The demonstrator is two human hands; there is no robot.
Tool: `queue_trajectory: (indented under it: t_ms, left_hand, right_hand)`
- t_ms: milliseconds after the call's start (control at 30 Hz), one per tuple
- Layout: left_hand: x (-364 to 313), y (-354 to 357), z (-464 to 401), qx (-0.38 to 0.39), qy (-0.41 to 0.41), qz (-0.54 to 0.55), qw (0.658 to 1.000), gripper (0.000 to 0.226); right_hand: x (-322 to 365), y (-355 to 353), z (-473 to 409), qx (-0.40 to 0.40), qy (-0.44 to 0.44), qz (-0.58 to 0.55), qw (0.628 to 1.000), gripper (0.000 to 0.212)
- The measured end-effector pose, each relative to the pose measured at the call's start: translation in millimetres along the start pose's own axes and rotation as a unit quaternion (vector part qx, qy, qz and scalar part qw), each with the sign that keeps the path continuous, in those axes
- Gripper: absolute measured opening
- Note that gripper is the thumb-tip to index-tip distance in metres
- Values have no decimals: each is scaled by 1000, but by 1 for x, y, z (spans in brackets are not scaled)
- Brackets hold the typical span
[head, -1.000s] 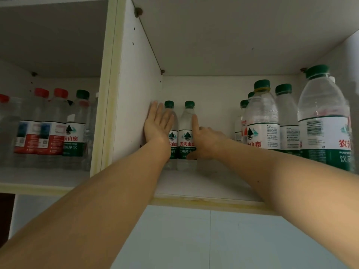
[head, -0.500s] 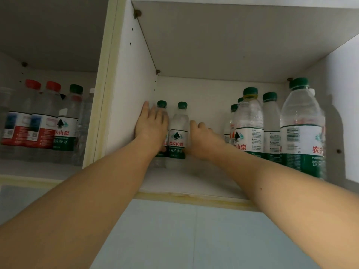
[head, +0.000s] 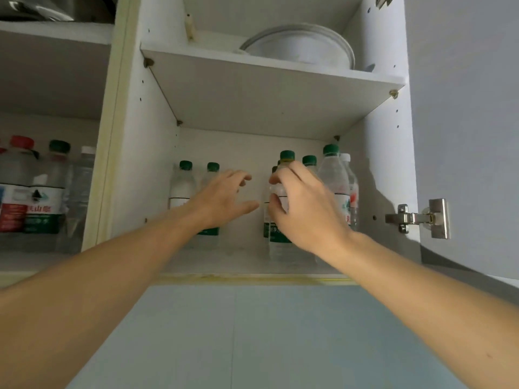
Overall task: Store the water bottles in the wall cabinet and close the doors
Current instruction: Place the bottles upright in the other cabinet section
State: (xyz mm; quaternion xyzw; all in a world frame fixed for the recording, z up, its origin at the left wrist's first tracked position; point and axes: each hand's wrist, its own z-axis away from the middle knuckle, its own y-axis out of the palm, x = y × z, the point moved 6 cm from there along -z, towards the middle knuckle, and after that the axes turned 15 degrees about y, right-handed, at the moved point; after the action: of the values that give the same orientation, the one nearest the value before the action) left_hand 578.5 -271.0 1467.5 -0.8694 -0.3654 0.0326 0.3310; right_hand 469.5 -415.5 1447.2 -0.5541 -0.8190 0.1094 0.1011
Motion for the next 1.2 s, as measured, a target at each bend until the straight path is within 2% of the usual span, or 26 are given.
queue_trajectory:
  t_ms: [167, 300, 433, 567, 667, 833, 1033, 1200]
  left_hand:
    - [-44, 17, -13, -4, -10, 99, 995, 92]
    - [-56, 42, -15, 15, -50, 187, 981, 109]
    - [-65, 59, -12, -11, -59, 241, 969, 103]
    - [-66, 68, -17, -37, -78, 281, 956, 94]
    - [-64, 69, -20, -39, -84, 267, 959, 101]
    - [-51, 66, -21, 5, -110, 218, 970, 129]
    - [-4, 56, -2, 26, -139, 144, 979, 131]
    - [31, 62, -7, 77, -144, 44, 986, 138]
  right_hand:
    - [-41, -25, 23, -43, 44, 46, 997, 30]
    - [-73, -26, 39, -42, 125, 58, 990, 56]
    - [-98, -8, 51, 16, 226, 10, 974, 84]
    - [-109, 5, 57, 19, 277, -76, 958, 98]
    - [-112, 13, 60, 16, 280, -56, 958, 103]
    - [-116, 15, 62, 18, 280, -47, 959, 100]
    - [-117, 14, 62, 9, 287, -12, 958, 99]
    - [-118, 15, 62, 6, 286, 5, 958, 98]
